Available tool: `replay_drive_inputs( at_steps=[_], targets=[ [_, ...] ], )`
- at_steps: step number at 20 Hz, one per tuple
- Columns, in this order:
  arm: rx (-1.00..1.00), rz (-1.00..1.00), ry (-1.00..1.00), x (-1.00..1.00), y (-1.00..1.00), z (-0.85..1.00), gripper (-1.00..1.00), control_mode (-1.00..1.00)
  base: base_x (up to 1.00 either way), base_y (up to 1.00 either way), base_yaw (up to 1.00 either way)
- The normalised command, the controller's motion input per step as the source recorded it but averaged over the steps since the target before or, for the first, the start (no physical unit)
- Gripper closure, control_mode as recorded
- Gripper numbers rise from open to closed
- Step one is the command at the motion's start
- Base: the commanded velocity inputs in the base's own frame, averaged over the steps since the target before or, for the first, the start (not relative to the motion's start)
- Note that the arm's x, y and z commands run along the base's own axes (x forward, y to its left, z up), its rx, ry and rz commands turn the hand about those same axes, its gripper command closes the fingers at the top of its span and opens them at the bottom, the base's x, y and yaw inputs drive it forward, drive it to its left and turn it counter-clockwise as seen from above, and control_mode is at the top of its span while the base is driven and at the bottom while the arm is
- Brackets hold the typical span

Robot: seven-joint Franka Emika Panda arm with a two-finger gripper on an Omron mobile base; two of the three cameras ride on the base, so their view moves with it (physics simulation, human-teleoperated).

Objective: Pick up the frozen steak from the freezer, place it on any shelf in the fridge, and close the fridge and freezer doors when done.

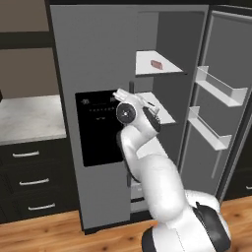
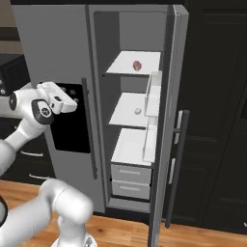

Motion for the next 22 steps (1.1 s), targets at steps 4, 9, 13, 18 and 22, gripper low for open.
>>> replay_drive_inputs(
  at_steps=[4, 9, 13, 18, 22],
  targets=[
    [0.01, 0.03, 0.0, -1.0, -0.41, 0.43, -1.0, -1.0, 0.0, 0.0, 0.0],
    [0.0, 0.01, 0.12, -1.0, -0.57, 0.37, -1.0, -1.0, 0.0, 0.0, 0.0],
    [0.0, 0.01, 0.25, -1.0, -0.62, 0.13, -1.0, -1.0, 0.0, 0.0, 0.0],
    [0.0, 0.0, 0.21, -0.82, -0.31, 0.0, -1.0, -1.0, 0.0, 0.0, 0.0],
    [0.0, 0.0, 0.0, 0.0, 0.0, 0.0, -1.0, -1.0, 0.0, 0.0, 0.0]
  ],
)
